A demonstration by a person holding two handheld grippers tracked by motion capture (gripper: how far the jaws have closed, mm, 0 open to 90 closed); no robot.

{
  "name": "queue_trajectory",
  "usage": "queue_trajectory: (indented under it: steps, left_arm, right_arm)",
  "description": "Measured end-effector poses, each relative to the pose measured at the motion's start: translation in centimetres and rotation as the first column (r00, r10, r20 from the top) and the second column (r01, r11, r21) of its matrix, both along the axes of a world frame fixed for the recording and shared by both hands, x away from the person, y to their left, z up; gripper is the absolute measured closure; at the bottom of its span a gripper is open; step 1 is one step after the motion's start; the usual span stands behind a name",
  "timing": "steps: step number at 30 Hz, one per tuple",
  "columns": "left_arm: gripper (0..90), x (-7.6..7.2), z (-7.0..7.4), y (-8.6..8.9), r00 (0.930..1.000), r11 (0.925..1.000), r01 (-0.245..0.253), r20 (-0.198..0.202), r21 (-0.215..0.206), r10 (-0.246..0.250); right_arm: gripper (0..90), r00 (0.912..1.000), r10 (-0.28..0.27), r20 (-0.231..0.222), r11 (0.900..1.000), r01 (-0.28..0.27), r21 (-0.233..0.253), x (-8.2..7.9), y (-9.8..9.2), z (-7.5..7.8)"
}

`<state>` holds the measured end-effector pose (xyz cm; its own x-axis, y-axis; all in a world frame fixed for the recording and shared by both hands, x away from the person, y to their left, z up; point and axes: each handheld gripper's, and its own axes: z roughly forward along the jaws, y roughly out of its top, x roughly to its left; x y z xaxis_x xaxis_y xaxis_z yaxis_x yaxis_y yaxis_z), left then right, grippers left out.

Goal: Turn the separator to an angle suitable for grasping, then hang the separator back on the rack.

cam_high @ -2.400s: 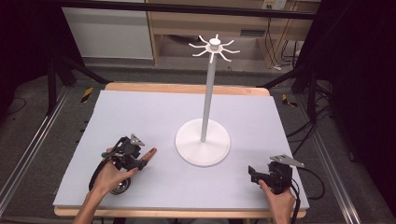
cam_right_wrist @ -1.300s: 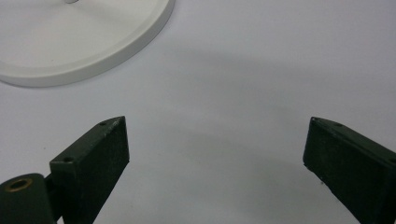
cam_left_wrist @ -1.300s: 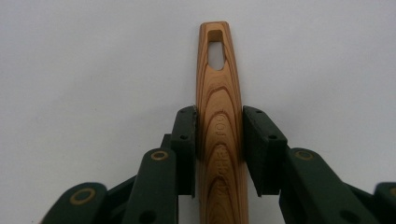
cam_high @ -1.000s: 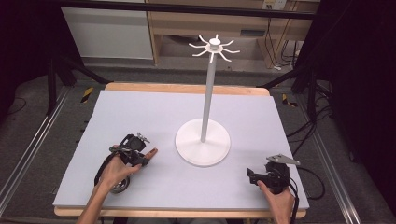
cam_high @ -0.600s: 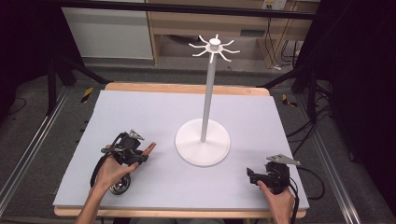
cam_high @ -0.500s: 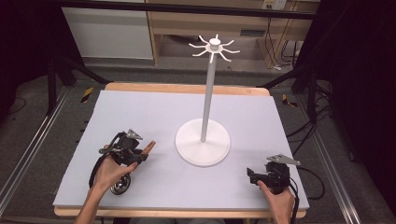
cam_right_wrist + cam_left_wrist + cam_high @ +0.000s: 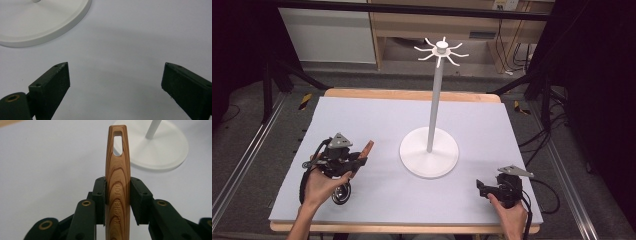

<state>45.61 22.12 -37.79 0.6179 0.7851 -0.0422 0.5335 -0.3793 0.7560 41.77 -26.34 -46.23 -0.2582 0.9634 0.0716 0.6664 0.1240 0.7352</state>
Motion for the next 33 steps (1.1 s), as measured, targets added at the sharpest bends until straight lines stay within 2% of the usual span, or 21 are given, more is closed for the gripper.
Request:
queue_trajectory:
  steps: [1,2,4,5,6,7,8,10,11,14,15,18,21,24,25,28,29,30,31,32,33]
  left_arm:
    - [67.4,-0.2,0.3,0.1,0.9994,0.9995,-0.007,0.034,-0.032,0.008]
    - [67.3,-0.2,0.3,0.1,0.9994,0.9995,-0.007,0.034,-0.032,0.008]
    - [67.3,-0.5,0.7,0.1,0.9974,0.9983,-0.015,0.069,-0.057,0.019]
    - [67.3,-0.8,1.1,0.1,0.9949,0.9962,-0.018,0.098,-0.085,0.026]
    - [67.3,-0.8,1.1,0.1,0.9949,0.9962,-0.018,0.098,-0.085,0.026]
    - [67.3,-1.0,1.5,0.1,0.9920,0.9937,-0.017,0.122,-0.111,0.031]
    - [67.3,-1.0,1.5,0.1,0.9920,0.9937,-0.017,0.122,-0.111,0.031]
    - [67.3,-1.2,1.9,0.1,0.9882,0.9920,-0.018,0.149,-0.125,0.037]
    - [67.3,-1.4,2.3,0.1,0.9835,0.9894,-0.022,0.175,-0.144,0.047]
    - [67.3,-1.6,2.8,0.1,0.9798,0.9863,-0.019,0.193,-0.164,0.051]
    - [67.3,-1.7,3.2,0.1,0.9777,0.9817,-0.014,0.203,-0.190,0.053]
    - [67.3,-1.7,3.8,0.0,0.9756,0.9790,-0.008,0.213,-0.204,0.053]
    - [67.3,-1.6,5.1,-0.4,0.9683,0.9741,0.001,0.244,-0.226,0.055]
    - [67.3,-1.5,5.8,-0.6,0.9639,0.9732,0.005,0.260,-0.230,0.057]
    - [67.3,-1.5,6.5,-0.9,0.9590,0.9697,0.012,0.277,-0.244,0.058]
    - [67.3,-1.5,7.3,-1.2,0.9557,0.9658,0.026,0.290,-0.258,0.052]
    - [67.3,-1.5,8.1,-1.5,0.9509,0.9608,0.032,0.305,-0.275,0.056]
    - [67.3,-1.5,8.1,-1.5,0.9509,0.9608,0.032,0.305,-0.275,0.056]
    - [67.3,-1.5,8.9,-1.8,0.9457,0.9574,0.045,0.321,-0.285,0.051]
    - [67.3,-1.5,8.9,-1.8,0.9457,0.9574,0.045,0.321,-0.285,0.051]
    - [67.3,-1.5,9.3,-2.0,0.9428,0.9549,0.049,0.329,-0.293,0.052]
  right_arm:
    - [8.6,1.0000,-0.006,0.001,1.000,0.006,0.003,-0.1,0.1,0.0]
    - [8.6,1.0000,-0.006,0.001,1.000,0.006,0.003,-0.1,0.1,0.0]
    - [8.6,1.0000,-0.001,0.005,1.000,0.001,-0.001,-0.1,0.0,0.0]
    - [8.5,1.0000,-0.004,0.004,1.000,0.004,0.005,-0.1,0.0,0.0]
    - [8.5,1.0000,-0.004,0.004,1.000,0.004,0.005,-0.1,0.0,0.0]
    - [8.5,1.0000,-0.005,0.004,1.000,0.005,0.005,-0.1,0.0,0.0]
    - [8.5,1.0000,-0.005,0.004,1.000,0.005,0.005,-0.1,0.0,0.0]
    - [8.4,1.0000,-0.004,0.007,1.000,0.004,0.008,-0.1,0.0,0.0]
    - [8.4,1.0000,0.000,0.005,1.000,0.000,0.009,-0.1,-0.1,0.0]
    - [8.4,1.0000,0.002,0.002,1.000,-0.002,0.006,0.0,-0.1,-0.1]
    - [8.4,1.0000,-0.002,0.005,1.000,0.002,0.008,0.0,-0.1,0.0]
    - [8.4,1.0000,-0.004,0.007,1.000,0.004,0.009,-0.1,0.0,0.0]
    - [8.4,1.0000,-0.007,0.006,1.000,0.007,0.007,-0.1,0.1,-0.1]
    - [8.4,0.9999,-0.010,0.005,1.000,0.010,0.012,-0.1,0.0,-0.1]
    - [8.4,0.9999,-0.006,0.014,1.000,0.006,0.006,-0.1,-0.1,-0.2]
    - [8.3,0.9998,-0.013,0.016,1.000,0.013,0.011,-0.2,-0.1,-0.1]
    - [8.2,0.9997,-0.009,0.023,1.000,0.009,0.009,-0.2,-0.2,-0.2]
    - [8.2,0.9997,-0.009,0.023,1.000,0.009,0.009,-0.2,-0.2,-0.2]
    - [8.2,0.9997,-0.006,0.022,1.000,0.006,0.004,-0.2,-0.2,-0.1]
    - [8.2,0.9997,-0.006,0.022,1.000,0.006,0.004,-0.2,-0.2,-0.1]
    - [8.2,0.9997,-0.010,0.023,1.000,0.010,0.008,-0.2,-0.1,-0.1]
